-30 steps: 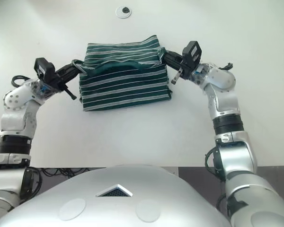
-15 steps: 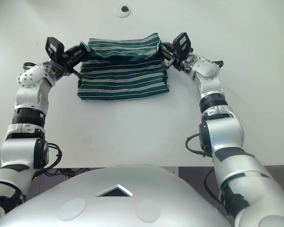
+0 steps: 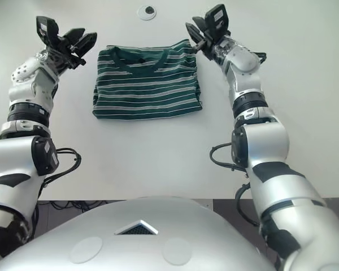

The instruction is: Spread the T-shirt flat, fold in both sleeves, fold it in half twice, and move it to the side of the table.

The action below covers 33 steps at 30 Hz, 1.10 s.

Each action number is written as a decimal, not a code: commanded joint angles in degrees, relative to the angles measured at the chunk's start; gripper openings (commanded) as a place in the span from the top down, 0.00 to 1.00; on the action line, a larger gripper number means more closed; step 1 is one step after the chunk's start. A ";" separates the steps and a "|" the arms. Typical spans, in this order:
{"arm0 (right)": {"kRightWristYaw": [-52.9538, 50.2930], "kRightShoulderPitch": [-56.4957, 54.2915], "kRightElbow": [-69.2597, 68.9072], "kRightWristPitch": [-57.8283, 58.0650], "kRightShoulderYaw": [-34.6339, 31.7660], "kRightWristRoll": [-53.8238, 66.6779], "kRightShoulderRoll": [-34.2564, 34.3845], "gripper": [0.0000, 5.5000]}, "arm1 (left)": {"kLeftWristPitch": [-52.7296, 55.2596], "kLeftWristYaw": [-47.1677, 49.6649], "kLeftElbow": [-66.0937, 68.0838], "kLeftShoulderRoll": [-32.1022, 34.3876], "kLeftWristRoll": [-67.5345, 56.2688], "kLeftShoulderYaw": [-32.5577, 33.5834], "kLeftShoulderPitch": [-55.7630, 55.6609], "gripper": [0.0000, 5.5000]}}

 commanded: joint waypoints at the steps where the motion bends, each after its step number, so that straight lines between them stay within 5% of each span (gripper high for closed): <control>1: -8.06 4.90 -6.50 -13.66 11.61 -18.48 -7.34 0.79 | -18.07 -1.19 -17.03 5.63 13.72 -8.62 12.89 0.58; 8: -6.90 9.62 -13.08 -16.94 26.32 -35.92 -13.69 0.79 | -26.77 10.43 -24.58 14.16 47.34 -23.26 16.70 0.58; 15: 24.17 24.57 -45.97 -9.62 38.49 -21.43 -22.45 0.79 | -32.41 25.43 -17.02 15.87 74.14 -39.70 3.89 0.58; 18: 25.25 25.56 -57.09 -5.72 40.93 -13.32 -17.83 0.79 | -34.19 36.28 -13.15 12.28 86.24 -48.94 -4.96 0.58; 21: 15.21 23.83 -56.31 -3.22 37.23 -13.57 -7.92 0.79 | -34.57 51.97 -16.09 8.11 96.12 -56.89 -11.45 0.58; 27: 15.17 29.32 -62.05 4.75 24.64 0.42 -13.35 0.79 | -31.67 62.78 -23.91 16.09 95.83 -54.33 -8.28 0.58; 33: 21.90 38.32 -69.40 12.97 15.09 13.28 -24.25 0.79 | -33.39 57.13 -34.94 26.40 65.79 -36.29 5.42 0.58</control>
